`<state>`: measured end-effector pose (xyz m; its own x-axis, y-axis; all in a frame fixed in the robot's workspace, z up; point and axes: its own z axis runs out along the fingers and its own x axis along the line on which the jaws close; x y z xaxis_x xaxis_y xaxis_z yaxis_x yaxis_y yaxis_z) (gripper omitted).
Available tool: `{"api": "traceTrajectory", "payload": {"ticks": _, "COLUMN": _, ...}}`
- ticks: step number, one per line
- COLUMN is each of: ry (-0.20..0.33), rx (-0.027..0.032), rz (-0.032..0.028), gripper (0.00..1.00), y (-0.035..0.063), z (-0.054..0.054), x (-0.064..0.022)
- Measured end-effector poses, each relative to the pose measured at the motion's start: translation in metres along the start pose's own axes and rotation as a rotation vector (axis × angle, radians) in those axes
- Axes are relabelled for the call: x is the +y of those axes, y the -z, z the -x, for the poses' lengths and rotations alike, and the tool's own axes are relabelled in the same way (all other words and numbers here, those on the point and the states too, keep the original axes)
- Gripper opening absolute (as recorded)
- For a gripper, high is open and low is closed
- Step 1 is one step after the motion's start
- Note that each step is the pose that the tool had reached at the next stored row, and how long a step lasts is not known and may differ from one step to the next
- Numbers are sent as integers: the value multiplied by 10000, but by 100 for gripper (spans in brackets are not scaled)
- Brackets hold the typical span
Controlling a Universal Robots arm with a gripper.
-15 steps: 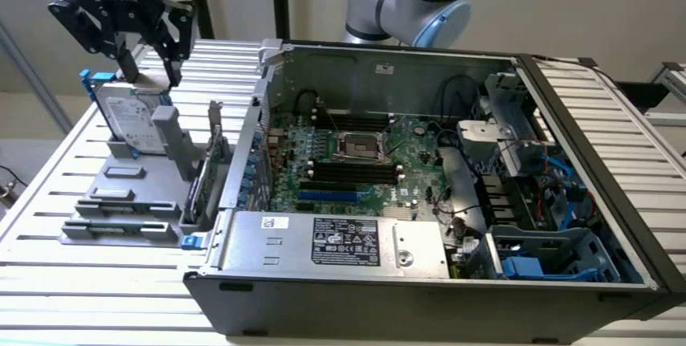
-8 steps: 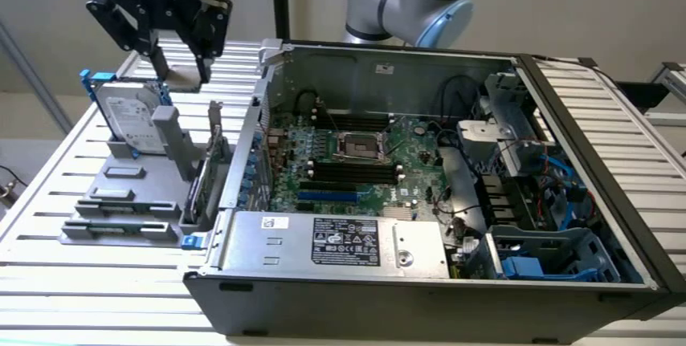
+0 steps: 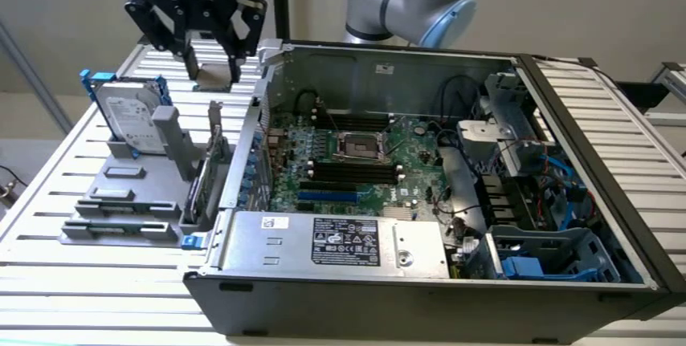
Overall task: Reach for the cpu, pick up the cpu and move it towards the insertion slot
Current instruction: 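Pick up the cpu and move it towards the insertion slot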
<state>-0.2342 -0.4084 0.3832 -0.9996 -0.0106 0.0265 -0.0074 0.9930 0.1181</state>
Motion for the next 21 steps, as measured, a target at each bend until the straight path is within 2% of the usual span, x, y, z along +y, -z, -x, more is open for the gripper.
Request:
{"api": "traceTrajectory", "payload": {"ticks": 10, "ry": 3, "rx": 0, "rz": 87, "gripper": 54, "y": 13, "z": 457, "x": -3}}
{"api": "traceTrajectory", "payload": {"ticks": 21, "ry": 3, "rx": 1, "rz": 93, "gripper": 54, "y": 27, "z": 955, "x": -7}}
